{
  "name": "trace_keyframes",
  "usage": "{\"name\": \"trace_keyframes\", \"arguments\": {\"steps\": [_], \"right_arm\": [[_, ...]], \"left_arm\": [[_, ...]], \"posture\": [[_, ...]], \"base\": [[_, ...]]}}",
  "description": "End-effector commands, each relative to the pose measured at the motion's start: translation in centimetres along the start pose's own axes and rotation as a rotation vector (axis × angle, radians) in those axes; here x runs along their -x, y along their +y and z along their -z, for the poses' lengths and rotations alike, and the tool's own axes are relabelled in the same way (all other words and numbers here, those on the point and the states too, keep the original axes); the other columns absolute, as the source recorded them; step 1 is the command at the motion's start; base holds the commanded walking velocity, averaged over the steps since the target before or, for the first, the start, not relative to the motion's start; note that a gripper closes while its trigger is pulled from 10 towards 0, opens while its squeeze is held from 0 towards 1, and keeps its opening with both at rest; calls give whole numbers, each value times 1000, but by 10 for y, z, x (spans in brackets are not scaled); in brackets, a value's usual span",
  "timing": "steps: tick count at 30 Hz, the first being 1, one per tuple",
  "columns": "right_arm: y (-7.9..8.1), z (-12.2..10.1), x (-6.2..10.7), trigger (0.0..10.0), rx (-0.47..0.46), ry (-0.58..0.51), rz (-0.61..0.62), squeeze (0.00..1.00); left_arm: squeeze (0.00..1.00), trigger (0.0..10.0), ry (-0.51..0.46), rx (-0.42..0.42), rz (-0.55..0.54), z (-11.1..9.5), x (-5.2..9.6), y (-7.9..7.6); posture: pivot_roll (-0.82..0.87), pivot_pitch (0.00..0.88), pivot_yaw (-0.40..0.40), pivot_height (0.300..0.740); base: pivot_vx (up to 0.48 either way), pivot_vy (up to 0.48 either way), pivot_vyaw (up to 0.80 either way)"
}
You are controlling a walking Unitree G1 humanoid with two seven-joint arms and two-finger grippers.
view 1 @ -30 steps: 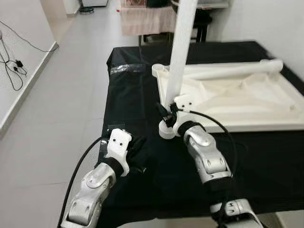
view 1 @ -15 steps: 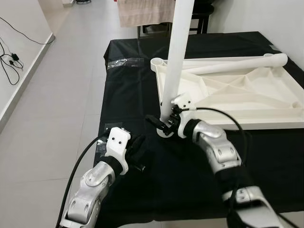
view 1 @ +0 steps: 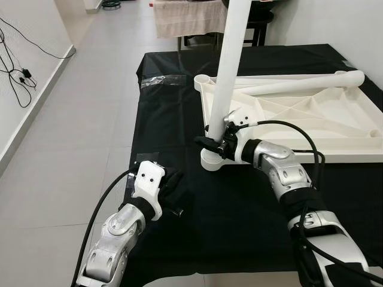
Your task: Building children table
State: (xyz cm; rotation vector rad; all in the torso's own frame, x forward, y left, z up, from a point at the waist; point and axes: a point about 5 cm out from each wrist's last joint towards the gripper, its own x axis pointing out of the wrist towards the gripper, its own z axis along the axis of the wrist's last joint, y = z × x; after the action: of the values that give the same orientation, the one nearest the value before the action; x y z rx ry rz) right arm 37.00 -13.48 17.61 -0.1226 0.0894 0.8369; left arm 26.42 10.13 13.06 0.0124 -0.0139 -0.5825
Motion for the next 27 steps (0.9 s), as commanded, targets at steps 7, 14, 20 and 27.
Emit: {"name": "trace_keyframes", "arguments": {"steps": [7, 14, 20, 27], "right_arm": [[33, 50, 15, 0, -45, 85, 553, 0], [31, 47, 11, 0, -68, 54, 615, 0], [40, 45, 7, 10000, -102, 55, 470, 784], [40, 25, 2, 10000, -121, 7, 248, 733]], "left_arm": [[0, 10000, 14, 13, 1, 5, 4, 0], [0, 10000, 22, 7, 2, 6, 3, 2], [0, 10000, 18, 5, -3, 4, 4, 3], [0, 10000, 18, 8, 2, 4, 3, 1]], "posture": [[-15, 124, -13, 740], [1, 107, -7, 740], [-9, 112, 4, 740], [-6, 115, 7, 740]], "base": [[0, 0, 0], [0, 0, 0], [0, 0, 0], [0, 0, 0]]}}
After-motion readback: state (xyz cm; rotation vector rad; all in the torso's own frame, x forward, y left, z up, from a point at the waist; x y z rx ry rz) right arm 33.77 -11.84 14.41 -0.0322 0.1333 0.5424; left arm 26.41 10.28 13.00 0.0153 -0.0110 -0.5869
